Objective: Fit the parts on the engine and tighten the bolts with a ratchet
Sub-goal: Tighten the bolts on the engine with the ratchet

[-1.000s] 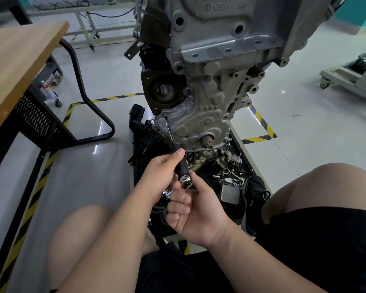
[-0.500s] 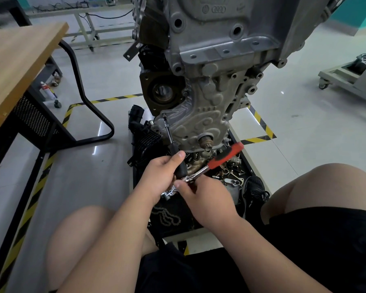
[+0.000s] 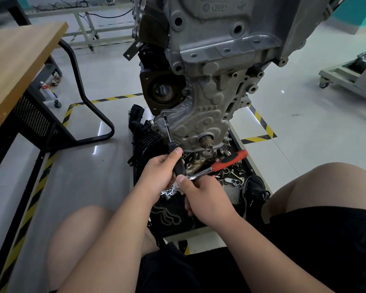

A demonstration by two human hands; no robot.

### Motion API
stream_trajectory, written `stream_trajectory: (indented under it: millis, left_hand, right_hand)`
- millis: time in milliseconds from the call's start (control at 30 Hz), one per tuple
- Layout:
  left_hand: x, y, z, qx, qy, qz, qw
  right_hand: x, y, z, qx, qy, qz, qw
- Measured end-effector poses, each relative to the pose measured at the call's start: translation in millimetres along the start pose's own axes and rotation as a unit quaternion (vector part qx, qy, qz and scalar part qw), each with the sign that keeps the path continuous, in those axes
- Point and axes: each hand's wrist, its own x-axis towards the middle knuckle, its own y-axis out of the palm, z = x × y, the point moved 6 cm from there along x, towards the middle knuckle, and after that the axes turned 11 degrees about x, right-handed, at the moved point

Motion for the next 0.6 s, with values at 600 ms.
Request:
stream_trajectory:
  millis: [600]
  left_hand:
    - [0, 2, 2, -0.013, 0.005, 0.005, 1.000]
  right_hand:
    - [-12, 39, -17, 0.444, 0.230, 0.098, 0.861]
